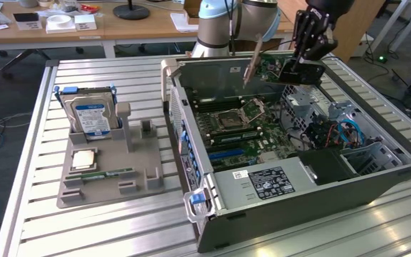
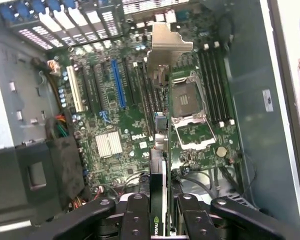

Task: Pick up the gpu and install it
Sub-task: 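Insert the gpu into the slot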

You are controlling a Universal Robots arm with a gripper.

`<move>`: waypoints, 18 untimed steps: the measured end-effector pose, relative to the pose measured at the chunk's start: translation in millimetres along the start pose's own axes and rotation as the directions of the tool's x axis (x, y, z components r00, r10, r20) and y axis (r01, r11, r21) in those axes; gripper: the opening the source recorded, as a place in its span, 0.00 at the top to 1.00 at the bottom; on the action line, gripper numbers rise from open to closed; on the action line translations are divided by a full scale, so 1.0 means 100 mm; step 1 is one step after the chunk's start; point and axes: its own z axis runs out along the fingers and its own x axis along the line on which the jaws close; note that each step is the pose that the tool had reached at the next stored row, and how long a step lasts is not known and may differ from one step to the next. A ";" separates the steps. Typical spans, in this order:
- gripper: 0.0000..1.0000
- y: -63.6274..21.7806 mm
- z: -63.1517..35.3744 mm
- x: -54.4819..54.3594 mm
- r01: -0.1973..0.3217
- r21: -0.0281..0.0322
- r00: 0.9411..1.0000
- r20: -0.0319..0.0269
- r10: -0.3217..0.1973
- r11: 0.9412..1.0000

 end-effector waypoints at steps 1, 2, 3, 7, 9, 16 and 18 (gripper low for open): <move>0.74 0.000 0.001 0.00 0.014 0.000 1.000 -0.001 -0.014 1.000; 0.74 0.000 0.002 0.00 0.029 0.000 1.000 -0.001 -0.029 1.000; 0.74 0.000 0.003 0.00 0.043 -0.001 0.999 -0.002 -0.043 0.999; 0.74 0.000 0.007 0.00 0.097 -0.002 0.995 -0.004 -0.097 0.995; 0.74 0.000 0.009 0.00 0.123 -0.002 0.992 -0.005 -0.123 0.992; 0.74 0.001 0.011 0.00 0.158 -0.003 0.987 -0.007 -0.158 0.987; 0.74 0.000 0.011 0.00 0.158 -0.003 0.987 -0.007 -0.159 0.987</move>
